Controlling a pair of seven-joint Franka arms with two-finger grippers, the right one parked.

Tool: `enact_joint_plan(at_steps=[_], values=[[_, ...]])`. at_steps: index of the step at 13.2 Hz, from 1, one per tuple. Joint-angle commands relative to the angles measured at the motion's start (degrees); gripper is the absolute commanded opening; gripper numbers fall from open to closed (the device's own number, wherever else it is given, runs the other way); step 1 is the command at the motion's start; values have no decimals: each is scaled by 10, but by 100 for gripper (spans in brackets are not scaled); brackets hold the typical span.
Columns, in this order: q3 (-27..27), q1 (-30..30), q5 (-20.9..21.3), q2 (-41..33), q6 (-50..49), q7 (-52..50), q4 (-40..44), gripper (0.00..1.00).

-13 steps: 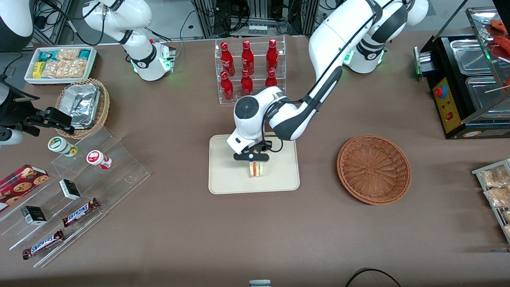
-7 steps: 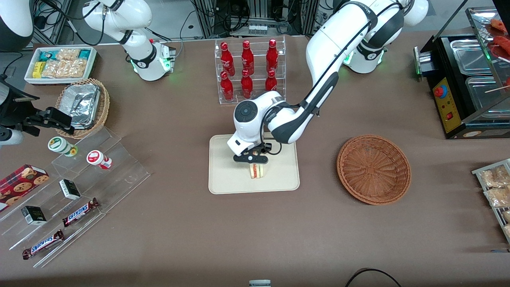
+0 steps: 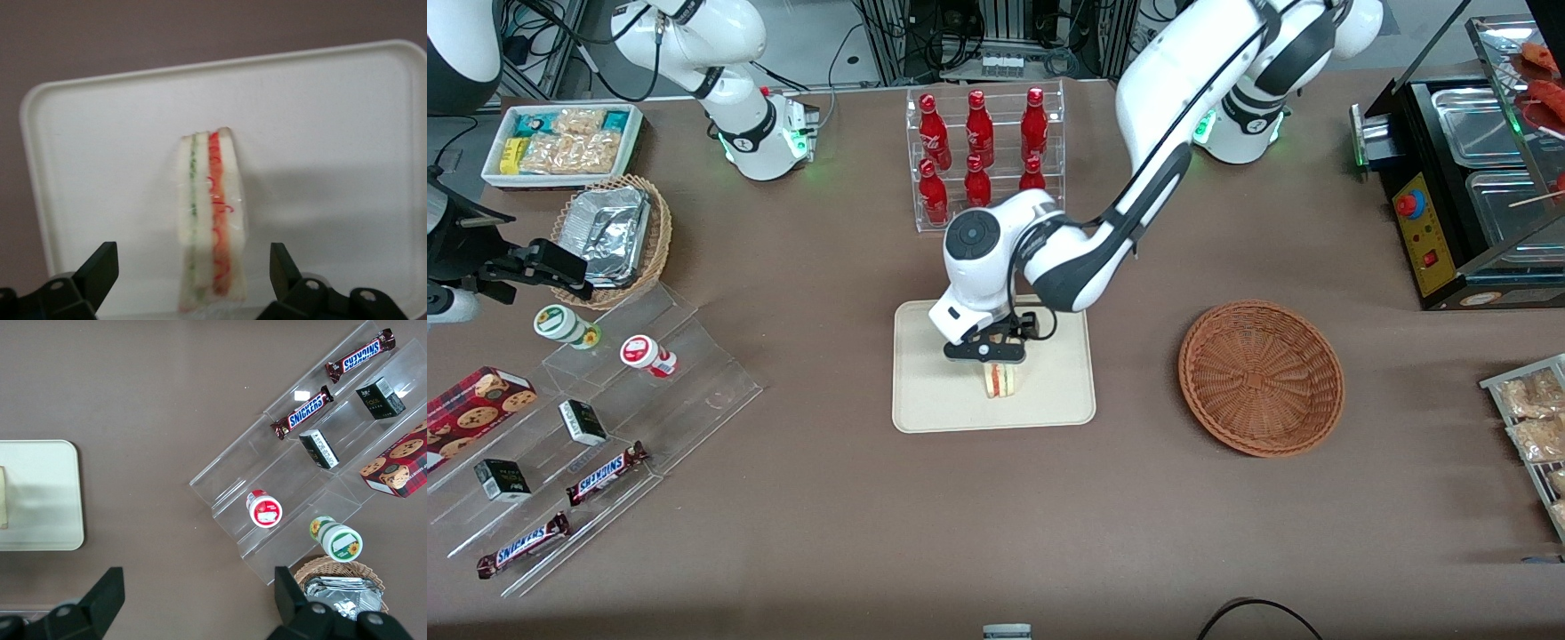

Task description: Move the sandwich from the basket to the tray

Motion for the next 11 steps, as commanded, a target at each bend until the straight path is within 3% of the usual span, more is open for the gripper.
enact_joint_plan(at_steps=[1,4,6,11], values=[[3,21,2,-74,-51,-9,-17,100],[2,66,1,-141,-100,-6,-40,100],[2,108,-31,-180,-123,4,-48,100],[1,214,-71,-248,-204,153,-52,100]])
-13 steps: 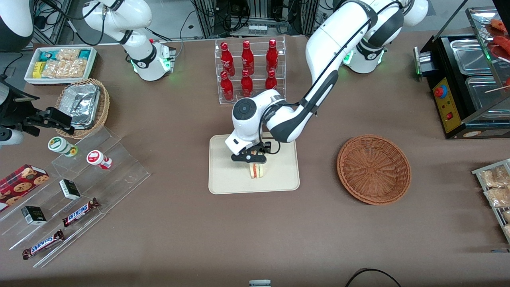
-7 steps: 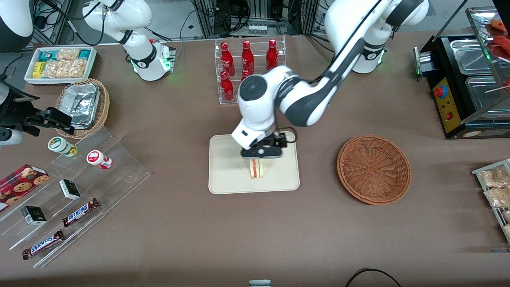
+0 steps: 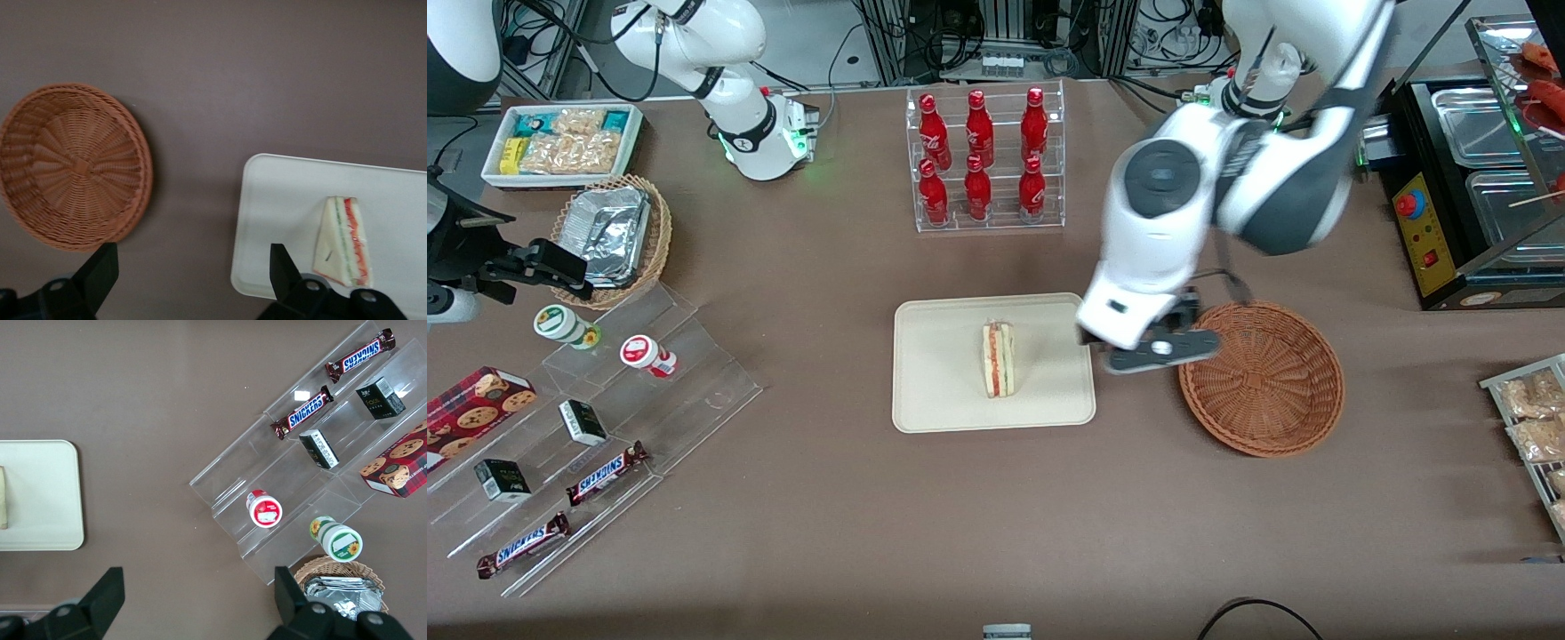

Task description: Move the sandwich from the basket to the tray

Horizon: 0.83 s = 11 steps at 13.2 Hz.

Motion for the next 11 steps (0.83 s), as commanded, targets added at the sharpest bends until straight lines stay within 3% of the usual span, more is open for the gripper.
enact_joint_plan(at_steps=[1,8,11], values=[[-5,54,-27,-58,-39,77,-28,100],[-2,168,-86,-186,-55,248,-130,100],[71,135,-96,-224,-56,322,-161,100]])
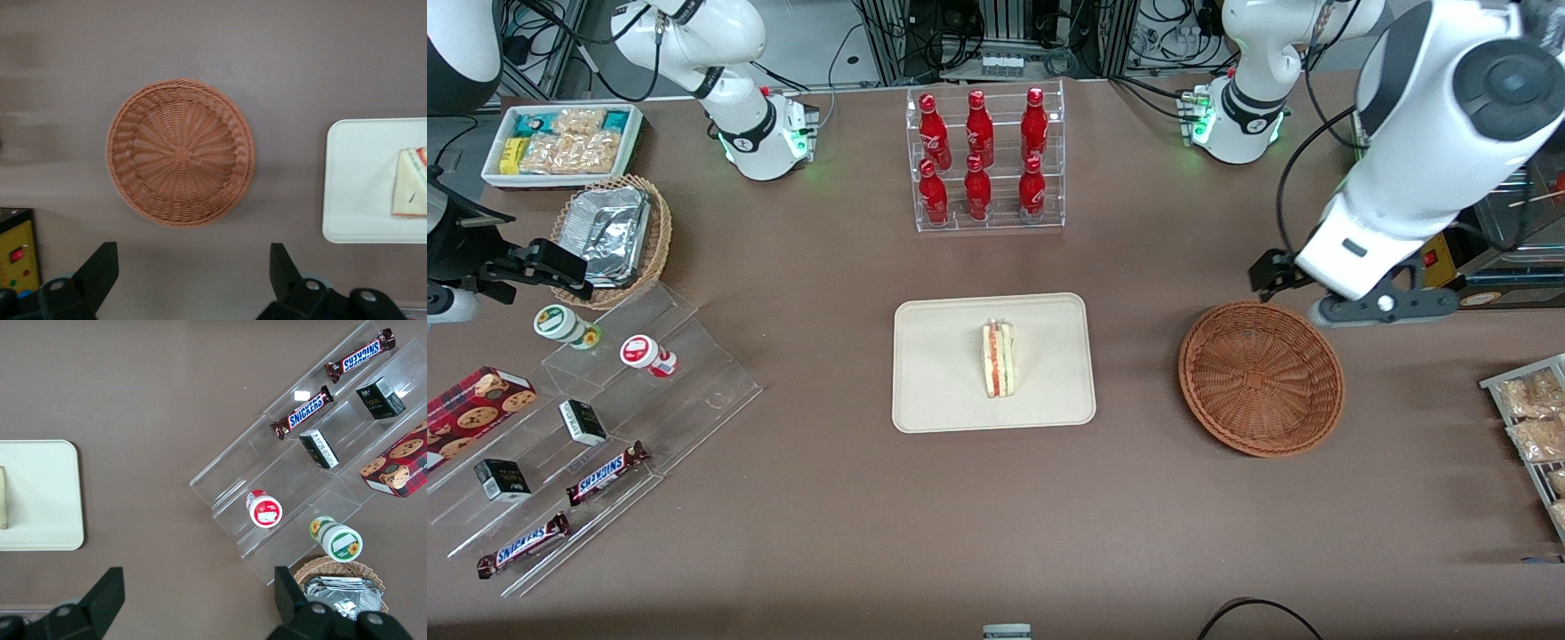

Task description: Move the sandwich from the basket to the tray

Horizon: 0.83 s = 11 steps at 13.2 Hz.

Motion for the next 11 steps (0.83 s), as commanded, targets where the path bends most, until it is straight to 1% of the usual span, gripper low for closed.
enact_joint_plan(at_steps=[1,2,4,9,11], values=[[78,-34,-31,-57,1,78,-54,100],[99,-38,-42,-66,2,97,-59,100],[114,-38,-53,-62,2,109,-43,100],[114,-31,-47,-14,-8,110,37,100],[116,-25,-48,-13,-27,108,42,100]])
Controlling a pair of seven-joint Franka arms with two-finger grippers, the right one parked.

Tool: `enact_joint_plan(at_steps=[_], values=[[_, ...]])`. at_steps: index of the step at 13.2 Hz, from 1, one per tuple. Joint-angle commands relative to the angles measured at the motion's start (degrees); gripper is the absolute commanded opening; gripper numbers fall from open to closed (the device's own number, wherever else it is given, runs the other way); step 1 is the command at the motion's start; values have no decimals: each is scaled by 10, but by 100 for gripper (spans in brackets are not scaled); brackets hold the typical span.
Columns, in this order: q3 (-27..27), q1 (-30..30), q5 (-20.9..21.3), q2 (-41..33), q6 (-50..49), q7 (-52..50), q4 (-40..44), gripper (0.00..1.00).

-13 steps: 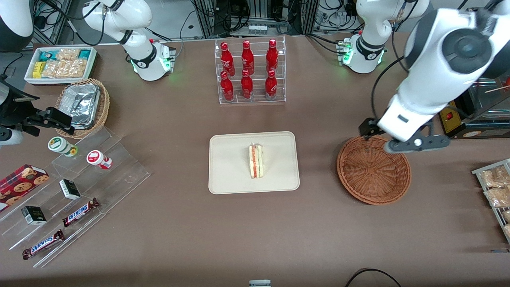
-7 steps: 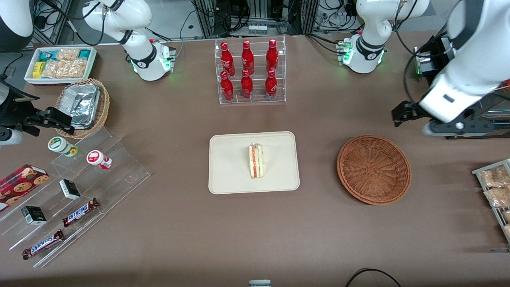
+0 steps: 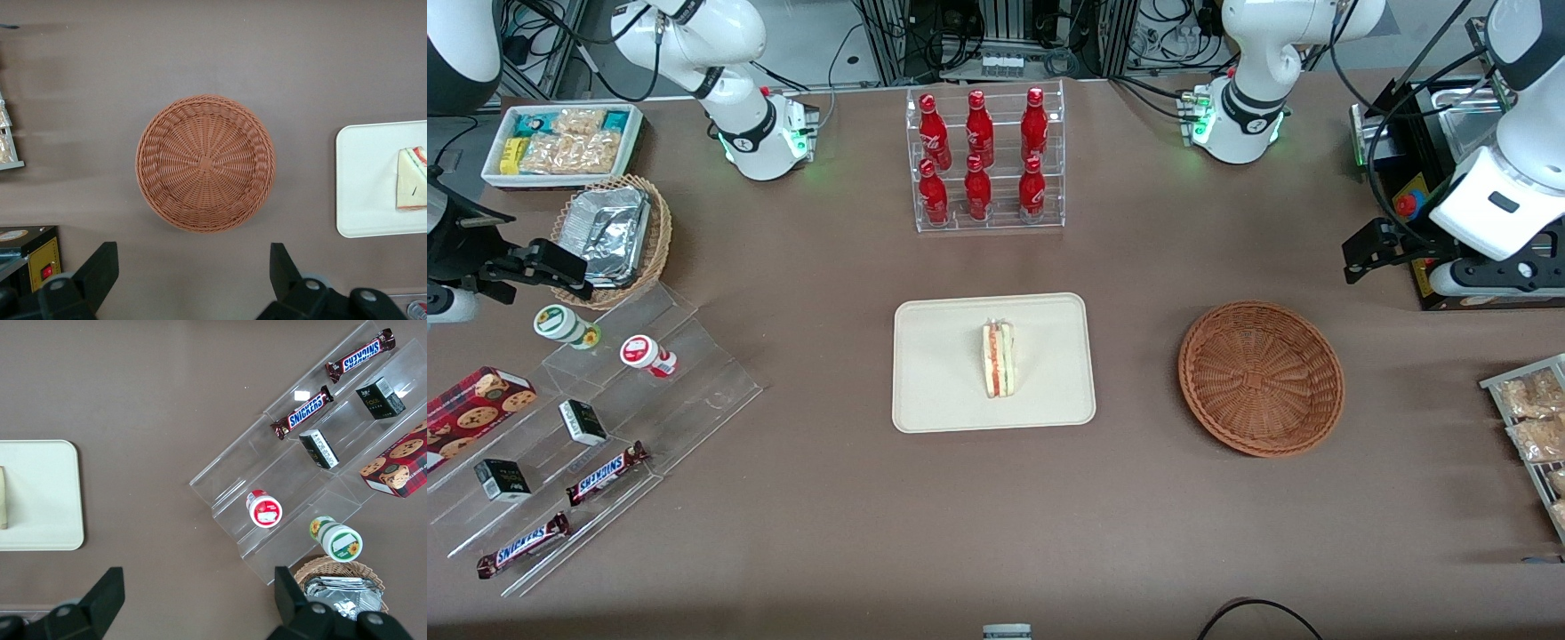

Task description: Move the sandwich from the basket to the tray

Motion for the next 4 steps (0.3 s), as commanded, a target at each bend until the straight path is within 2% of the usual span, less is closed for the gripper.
enact_joint_plan(at_steps=[1,4], values=[[6,3,-4,15,-32,5,29,100],[10,9,-3,14,-46,7,27,100]])
